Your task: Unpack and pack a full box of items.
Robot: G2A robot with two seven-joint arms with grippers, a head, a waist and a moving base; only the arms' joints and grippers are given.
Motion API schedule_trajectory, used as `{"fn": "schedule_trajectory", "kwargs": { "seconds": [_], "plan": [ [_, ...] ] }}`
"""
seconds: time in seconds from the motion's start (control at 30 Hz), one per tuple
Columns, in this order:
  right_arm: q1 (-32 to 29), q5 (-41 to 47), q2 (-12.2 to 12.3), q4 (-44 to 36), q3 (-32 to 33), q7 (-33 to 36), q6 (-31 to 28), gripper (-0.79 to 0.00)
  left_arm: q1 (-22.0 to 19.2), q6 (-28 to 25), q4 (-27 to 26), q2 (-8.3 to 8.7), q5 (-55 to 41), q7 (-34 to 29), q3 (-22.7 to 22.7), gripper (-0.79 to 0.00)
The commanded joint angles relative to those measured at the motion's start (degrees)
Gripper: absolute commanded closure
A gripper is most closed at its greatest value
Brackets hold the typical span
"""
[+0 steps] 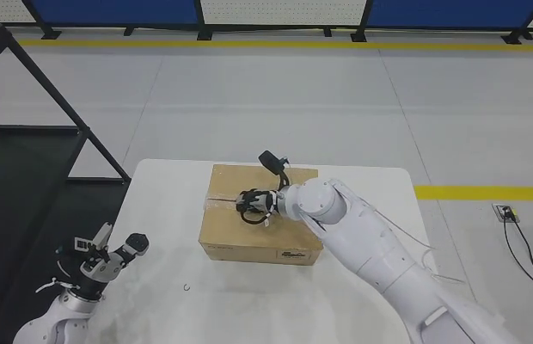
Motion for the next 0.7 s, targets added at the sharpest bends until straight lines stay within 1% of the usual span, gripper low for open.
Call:
{"fn": "schedule_trajectory", "kwargs": {
  "seconds": [0.0, 0.3, 0.67],
  "plan": [
    [0.4, 0.5, -0.8, 0.8, -0.3, -0.3, -0.2, 0.000, 0.3, -0.1, 0.1, 0.06, -0.4, -0.1, -0.2, -0.785],
    [2.0, 2.7, -4.9, 4.8, -1.8, -2.6, -2.6, 0.000, 1.5, -0.9, 0.8, 0.32, -2.7, -0.5, -1.0, -0.785],
    [4.2, 3.0, -10.2, 11.6, -4.1, -2.7, -4.7, 0.000, 2.0, -1.3, 1.8, 0.53, -3.8, -0.5, -0.6, -0.785]
  ]
}}
